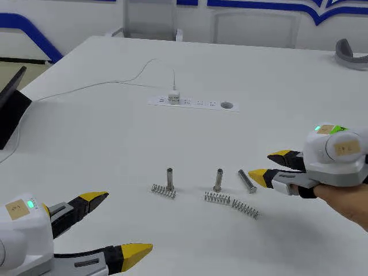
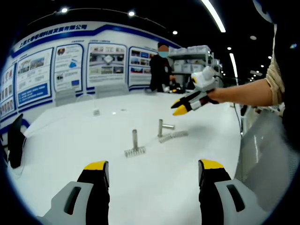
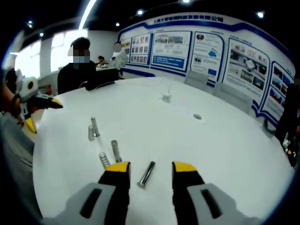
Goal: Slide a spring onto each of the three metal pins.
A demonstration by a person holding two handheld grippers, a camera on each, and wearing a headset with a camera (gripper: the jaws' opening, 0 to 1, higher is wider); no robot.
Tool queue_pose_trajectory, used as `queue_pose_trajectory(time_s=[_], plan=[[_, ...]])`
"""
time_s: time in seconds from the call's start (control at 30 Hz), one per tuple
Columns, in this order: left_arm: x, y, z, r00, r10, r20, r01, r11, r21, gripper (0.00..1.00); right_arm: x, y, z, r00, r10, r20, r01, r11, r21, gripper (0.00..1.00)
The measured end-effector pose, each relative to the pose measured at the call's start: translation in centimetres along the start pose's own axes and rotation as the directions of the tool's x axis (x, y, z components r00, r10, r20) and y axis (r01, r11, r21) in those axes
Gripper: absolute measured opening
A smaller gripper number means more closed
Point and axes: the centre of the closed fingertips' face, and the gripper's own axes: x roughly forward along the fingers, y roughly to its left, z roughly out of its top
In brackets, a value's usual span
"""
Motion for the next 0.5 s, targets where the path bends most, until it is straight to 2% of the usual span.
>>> queue_pose_trajectory(time_s=[0.23, 0.5], plan=[[0.1, 0.1, -0.2, 1.0, -0.001, -0.004, 0.001, 1.0, -0.002, 0.79, 1.8, -0.2, -0.2, 0.9987, -0.001, -0.051, 0.001, 1.0, 0.003, 0.31], [0.1, 0.2, -0.5, 1.0, 0.0, -0.007, 0.0, 1.0, -0.008, 0.78, 3.7, 0.2, -1.4, 0.9934, -0.006, -0.115, 0.008, 1.0, 0.017, 0.25]])
